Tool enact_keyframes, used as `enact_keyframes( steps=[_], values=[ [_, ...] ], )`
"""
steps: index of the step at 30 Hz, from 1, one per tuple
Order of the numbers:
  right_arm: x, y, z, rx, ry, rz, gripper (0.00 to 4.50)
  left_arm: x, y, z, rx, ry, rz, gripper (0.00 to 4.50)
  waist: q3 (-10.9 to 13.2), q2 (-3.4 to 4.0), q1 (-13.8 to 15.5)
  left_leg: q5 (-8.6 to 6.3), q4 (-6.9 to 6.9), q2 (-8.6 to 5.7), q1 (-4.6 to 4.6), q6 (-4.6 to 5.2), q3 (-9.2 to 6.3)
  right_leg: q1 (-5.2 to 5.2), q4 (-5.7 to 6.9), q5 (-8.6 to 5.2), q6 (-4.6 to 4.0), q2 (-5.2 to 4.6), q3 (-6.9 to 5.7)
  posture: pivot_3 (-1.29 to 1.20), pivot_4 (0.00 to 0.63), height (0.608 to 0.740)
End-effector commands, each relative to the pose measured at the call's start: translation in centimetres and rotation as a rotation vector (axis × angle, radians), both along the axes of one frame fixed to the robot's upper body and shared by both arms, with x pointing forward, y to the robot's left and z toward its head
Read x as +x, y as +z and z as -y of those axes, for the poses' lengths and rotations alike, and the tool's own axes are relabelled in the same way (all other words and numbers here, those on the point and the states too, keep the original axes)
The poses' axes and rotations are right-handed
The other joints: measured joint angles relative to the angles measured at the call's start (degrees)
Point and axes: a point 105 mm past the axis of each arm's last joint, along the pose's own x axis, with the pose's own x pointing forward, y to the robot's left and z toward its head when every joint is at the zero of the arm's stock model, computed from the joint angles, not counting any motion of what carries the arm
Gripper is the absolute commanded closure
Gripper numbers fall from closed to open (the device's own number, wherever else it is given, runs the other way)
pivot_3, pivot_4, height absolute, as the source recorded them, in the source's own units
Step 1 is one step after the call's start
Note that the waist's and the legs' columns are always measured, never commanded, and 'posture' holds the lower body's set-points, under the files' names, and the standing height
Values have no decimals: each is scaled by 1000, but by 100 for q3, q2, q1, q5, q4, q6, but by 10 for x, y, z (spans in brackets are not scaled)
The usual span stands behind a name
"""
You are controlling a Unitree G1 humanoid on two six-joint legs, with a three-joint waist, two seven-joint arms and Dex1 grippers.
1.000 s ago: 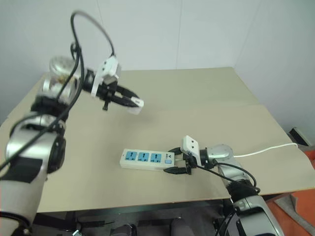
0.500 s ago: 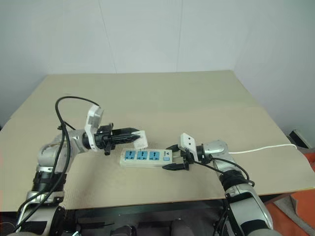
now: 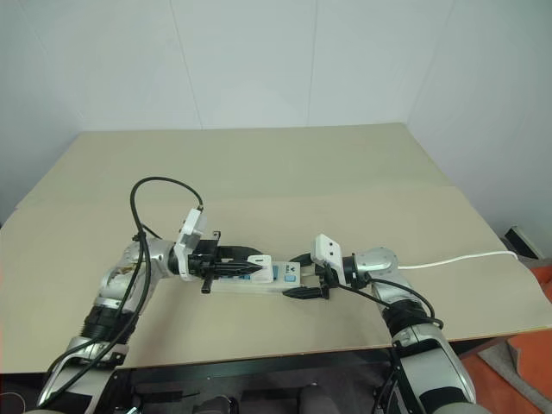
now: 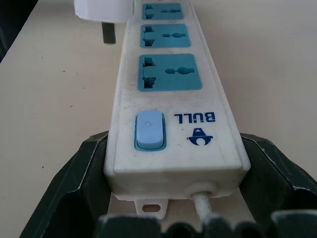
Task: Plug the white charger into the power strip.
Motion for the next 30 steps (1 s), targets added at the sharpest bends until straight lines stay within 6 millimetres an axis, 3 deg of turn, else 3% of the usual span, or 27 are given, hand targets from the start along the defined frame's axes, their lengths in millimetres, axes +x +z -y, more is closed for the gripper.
enact_keyframes(
  steps=[1,10,30],
  values=[
    [-5,-10,-3,-22,4,-11,1082,2,10,3,-6,-48,48,3513,0,0,0,0,0,0,0,0,0,0,0,0,0,1,0,0,150,740],
    [-6,-12,-2,-29,7,-6,1082,17,-1,8,77,-87,52,3513,0,0,3,0,0,-1,-1,0,-1,0,-2,-1,1,2,0,0,150,740],
    [-7,-14,-1,-32,-1,-22,1082,28,-7,13,94,-116,54,3513,0,0,4,0,-3,0,-3,0,-2,-1,-8,-2,2,3,0,0,150,740]
  ],
)
